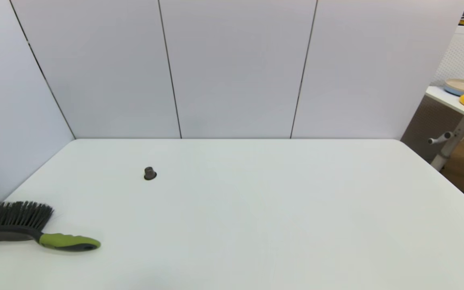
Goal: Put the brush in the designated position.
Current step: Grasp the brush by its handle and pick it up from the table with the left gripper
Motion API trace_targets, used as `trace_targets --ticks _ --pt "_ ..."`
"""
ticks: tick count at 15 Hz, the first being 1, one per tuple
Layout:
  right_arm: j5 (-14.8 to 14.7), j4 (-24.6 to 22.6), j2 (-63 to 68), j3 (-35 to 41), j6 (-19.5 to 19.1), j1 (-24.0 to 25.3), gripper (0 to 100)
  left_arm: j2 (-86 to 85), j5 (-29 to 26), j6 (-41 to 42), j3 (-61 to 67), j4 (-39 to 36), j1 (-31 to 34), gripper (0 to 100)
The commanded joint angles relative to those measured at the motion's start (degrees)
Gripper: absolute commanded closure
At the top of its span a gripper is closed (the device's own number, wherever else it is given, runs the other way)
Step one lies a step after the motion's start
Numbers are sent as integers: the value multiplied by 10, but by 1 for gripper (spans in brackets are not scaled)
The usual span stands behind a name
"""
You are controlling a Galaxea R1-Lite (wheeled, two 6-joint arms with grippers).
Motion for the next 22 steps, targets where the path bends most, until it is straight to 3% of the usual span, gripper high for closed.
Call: trace_targets --ticks 1,4,7,10,13,16,19,22 --pt "0 0 1 1 0 0 0 181 -274 542 31 78 137 0" --pt "0 0 1 1 0 0 0 210 -273 627 116 82 128 0" --pt "0 0 1 1 0 0 0 212 -273 621 140 40 99 0" --pt "0 0 1 1 0 0 0 211 -272 528 187 4 77 0" --pt "0 0 1 1 0 0 0 168 -260 368 257 -138 34 0" --pt "0 0 1 1 0 0 0 133 -224 242 314 -228 -34 0" --pt "0 0 1 1 0 0 0 126 -220 223 353 -284 -51 0" --pt "0 0 1 1 0 0 0 98 -170 193 375 -321 -40 0"
